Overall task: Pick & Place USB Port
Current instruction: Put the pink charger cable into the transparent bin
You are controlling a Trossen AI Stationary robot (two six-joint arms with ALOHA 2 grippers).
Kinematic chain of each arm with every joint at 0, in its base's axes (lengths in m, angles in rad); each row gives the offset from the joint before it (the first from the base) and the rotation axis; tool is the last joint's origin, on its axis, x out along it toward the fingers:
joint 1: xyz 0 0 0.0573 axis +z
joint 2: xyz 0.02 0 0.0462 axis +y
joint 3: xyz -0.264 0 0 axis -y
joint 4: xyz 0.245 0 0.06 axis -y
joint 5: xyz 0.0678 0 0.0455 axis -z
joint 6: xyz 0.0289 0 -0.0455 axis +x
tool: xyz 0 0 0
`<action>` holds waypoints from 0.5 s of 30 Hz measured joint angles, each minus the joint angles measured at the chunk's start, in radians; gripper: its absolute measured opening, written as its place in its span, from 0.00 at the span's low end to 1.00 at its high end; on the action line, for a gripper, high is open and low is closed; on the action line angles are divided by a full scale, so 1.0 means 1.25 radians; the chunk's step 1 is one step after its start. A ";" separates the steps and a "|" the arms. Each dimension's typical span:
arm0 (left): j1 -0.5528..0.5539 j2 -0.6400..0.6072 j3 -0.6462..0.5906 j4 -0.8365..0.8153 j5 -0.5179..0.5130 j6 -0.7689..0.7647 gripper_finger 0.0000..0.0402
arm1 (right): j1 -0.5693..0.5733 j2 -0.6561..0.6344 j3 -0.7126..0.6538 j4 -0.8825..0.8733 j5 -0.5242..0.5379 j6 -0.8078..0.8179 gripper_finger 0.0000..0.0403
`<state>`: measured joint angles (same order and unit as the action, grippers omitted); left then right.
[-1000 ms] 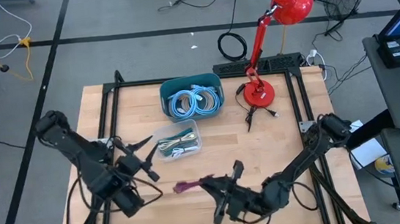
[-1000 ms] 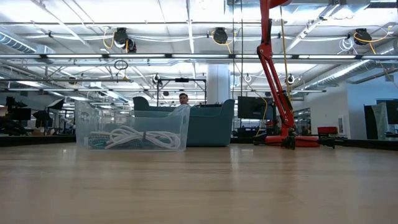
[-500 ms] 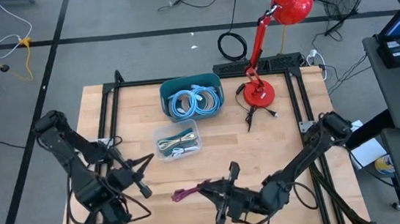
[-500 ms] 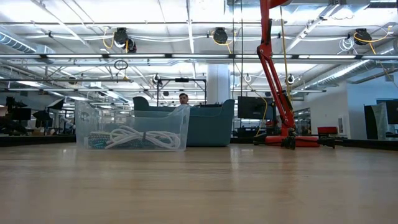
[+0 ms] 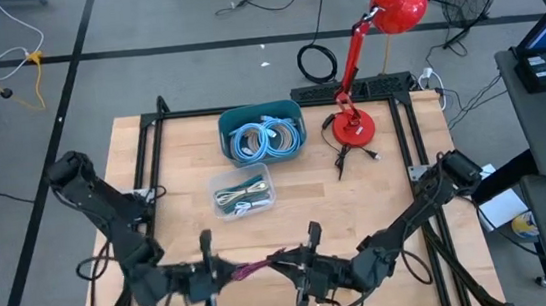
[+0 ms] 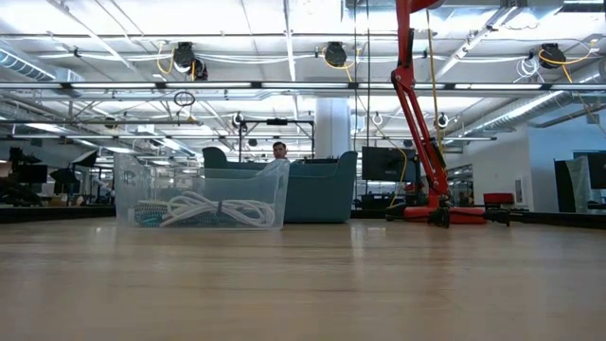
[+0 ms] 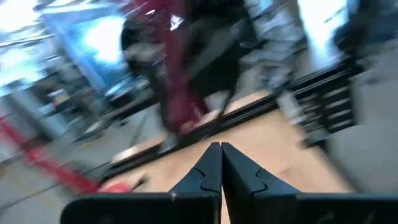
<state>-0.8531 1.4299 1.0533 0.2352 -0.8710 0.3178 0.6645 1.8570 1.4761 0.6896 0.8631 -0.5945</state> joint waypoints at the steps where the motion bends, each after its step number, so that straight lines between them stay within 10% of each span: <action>1: 0.003 -0.007 -0.012 0.001 -0.028 0.003 0.01 | 0.004 -0.002 0.000 -0.002 0.000 0.000 0.08; 5: 0.056 -0.031 -0.057 0.064 0.048 0.006 0.05 | 0.011 -0.004 0.000 -0.003 -0.002 0.000 0.08; 15: 0.201 -0.077 -0.207 0.398 0.751 0.073 0.11 | 0.021 -0.004 0.000 -0.006 -0.001 -0.007 0.08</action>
<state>-0.6019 1.3341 0.7945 0.7325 0.0677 0.4086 0.6905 1.8519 1.4765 0.6824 0.8622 -0.6028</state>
